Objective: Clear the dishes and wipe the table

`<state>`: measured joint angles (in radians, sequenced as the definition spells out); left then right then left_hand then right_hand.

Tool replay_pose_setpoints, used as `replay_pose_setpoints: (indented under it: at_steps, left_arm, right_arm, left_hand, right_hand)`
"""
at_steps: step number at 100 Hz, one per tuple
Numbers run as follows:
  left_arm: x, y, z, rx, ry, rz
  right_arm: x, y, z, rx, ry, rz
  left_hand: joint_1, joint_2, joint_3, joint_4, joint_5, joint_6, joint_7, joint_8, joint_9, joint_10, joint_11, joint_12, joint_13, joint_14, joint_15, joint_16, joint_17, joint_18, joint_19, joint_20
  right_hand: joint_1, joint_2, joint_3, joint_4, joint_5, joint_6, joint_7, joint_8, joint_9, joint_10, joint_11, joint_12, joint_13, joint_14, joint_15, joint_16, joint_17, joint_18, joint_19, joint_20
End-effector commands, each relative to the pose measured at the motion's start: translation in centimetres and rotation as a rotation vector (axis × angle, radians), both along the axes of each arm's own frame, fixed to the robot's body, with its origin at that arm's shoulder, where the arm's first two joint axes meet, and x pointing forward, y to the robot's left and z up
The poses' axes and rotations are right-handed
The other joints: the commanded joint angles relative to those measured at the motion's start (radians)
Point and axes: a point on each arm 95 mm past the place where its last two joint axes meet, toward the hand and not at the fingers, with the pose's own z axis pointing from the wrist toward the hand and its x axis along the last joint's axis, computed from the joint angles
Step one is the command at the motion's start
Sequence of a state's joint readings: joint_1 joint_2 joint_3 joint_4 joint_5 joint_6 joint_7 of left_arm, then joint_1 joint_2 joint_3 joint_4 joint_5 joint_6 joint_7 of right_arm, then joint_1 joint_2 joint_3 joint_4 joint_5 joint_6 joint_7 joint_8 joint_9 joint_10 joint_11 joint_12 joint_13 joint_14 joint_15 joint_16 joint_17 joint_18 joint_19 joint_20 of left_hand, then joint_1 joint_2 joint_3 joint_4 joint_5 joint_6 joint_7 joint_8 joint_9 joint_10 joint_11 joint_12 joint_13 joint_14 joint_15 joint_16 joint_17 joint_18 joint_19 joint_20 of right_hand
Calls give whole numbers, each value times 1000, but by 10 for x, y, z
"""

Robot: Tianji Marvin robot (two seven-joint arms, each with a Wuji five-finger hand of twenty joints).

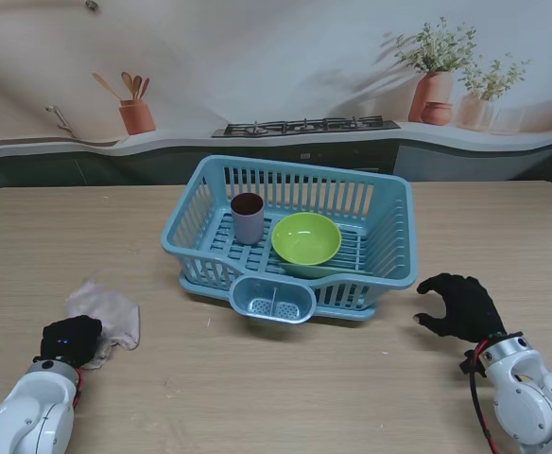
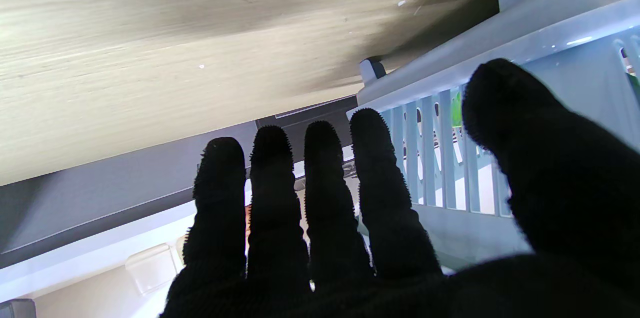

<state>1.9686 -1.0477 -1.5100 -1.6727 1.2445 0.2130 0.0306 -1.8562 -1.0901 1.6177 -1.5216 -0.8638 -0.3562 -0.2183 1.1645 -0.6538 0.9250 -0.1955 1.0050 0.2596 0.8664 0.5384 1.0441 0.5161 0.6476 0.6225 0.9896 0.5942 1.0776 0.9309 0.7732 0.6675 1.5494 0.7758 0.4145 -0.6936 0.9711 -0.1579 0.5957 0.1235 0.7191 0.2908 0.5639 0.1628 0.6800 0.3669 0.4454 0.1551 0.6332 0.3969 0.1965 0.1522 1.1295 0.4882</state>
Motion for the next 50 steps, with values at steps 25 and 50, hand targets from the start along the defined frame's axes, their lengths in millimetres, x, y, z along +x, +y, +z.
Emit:
replay_pose_setpoints:
  at_steps: [25, 50]
  left_arm:
    - [20, 3, -11, -20, -11, -64]
    - [63, 8, -1, -5, -37, -150]
  right_arm:
    - [-2, 0, -3, -5, 12, 11]
    - [-2, -1, -3, -6, 5, 4]
  left_hand:
    - [28, -17, 4, 8, 29, -50, -13, -1, 31, 6, 8, -21, 17, 76, 4, 1, 2, 31, 18, 40]
    - [18, -14, 6, 13, 32, -70, -5, 8, 41, -13, 5, -25, 20, 62, -2, -5, 2, 31, 8, 37]
  right_hand:
    - [12, 16, 7, 11, 0, -1, -6, 5, 0, -1, 3, -12, 1, 10, 7, 4, -14, 9, 0, 12]
    - [12, 18, 5, 12, 0, -1, -7, 5, 0, -1, 3, -12, 0, 8, 7, 4, -16, 8, -1, 12]
